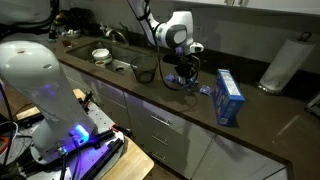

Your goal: Pick up a packet from the counter and put it in the black basket

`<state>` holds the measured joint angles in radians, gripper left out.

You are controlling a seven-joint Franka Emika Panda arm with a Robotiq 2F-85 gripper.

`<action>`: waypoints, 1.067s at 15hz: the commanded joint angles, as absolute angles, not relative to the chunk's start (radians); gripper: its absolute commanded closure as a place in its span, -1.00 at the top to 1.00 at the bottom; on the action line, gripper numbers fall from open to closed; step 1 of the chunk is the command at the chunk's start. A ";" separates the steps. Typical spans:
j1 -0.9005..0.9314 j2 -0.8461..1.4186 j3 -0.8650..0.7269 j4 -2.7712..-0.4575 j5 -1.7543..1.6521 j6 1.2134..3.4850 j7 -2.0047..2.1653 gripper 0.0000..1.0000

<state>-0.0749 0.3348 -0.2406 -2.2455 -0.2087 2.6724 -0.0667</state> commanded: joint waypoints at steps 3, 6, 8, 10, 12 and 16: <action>-0.066 0.025 -0.182 -2.479 -0.226 2.566 -0.070 -0.92; -0.049 -0.092 -0.112 -2.547 -0.166 2.503 -0.099 -0.92; -0.024 -0.147 -0.070 -2.568 -0.105 2.467 -0.122 -0.92; 0.017 -0.185 -0.037 -2.567 -0.027 2.432 -0.143 -0.92; 0.061 -0.205 -0.011 -2.556 0.038 2.413 -0.163 -0.92; 0.133 -0.193 0.021 -2.543 0.133 2.443 -0.213 -0.92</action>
